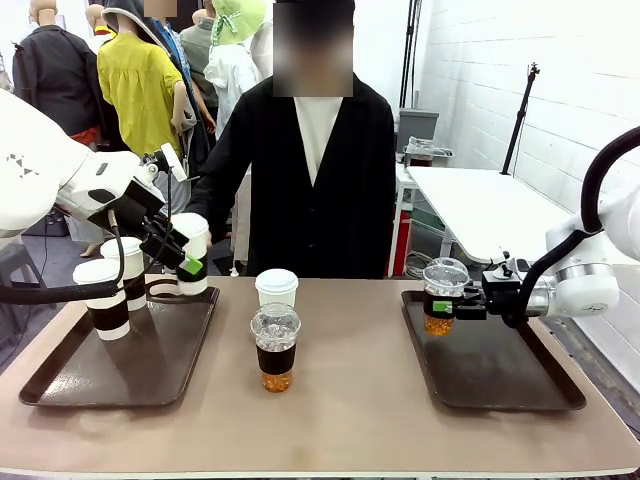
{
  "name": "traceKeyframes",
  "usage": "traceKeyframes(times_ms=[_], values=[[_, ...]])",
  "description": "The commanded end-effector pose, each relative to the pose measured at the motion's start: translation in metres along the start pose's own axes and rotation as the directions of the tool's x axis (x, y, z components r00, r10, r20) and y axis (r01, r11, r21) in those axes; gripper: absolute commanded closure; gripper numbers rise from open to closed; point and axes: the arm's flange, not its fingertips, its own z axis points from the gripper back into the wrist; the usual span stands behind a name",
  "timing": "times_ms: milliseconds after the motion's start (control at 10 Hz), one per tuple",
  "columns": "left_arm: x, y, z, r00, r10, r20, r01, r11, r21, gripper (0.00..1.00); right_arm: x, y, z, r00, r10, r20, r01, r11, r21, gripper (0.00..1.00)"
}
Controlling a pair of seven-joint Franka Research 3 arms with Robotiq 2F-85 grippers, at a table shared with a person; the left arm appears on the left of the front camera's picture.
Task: Distribute the coffee onto the tray.
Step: Pick up one iced Americano and place it on the right Handle tray.
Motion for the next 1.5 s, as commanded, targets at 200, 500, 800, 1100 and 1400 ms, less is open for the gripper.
traceKeyframes(times_ms=[200, 500, 800, 1100, 1400], values=[[-0.002, 0.002, 0.001, 1.0, -0.006, -0.001, 0.006, 1.0, -0.007, 0.0, -0.005, -0.027, -0.002, 0.999, 0.04, 0.03, -0.039, 0.998, -0.049, 0.38], [-0.002, 0.002, 0.001, 1.0, -0.006, -0.001, 0.006, 1.0, -0.007, 0.0, -0.012, -0.04, -0.001, 0.999, 0.024, 0.032, -0.022, 0.998, -0.058, 0.38], [-0.002, 0.002, 0.001, 1.0, -0.006, -0.001, 0.006, 1.0, -0.007, 0.0, -0.018, -0.046, -0.003, 1.0, -0.004, 0.03, 0.006, 0.998, -0.064, 0.38], [-0.002, 0.002, 0.001, 1.0, -0.006, -0.001, 0.006, 1.0, -0.007, 0.0, -0.024, -0.048, -0.004, 0.999, -0.043, 0.016, 0.044, 0.996, -0.074, 0.38], [-0.002, 0.002, 0.001, 1.0, -0.006, -0.001, 0.006, 1.0, -0.007, 0.0, -0.024, -0.046, -0.005, 0.998, -0.07, 0.007, 0.07, 0.995, -0.07, 0.0]])
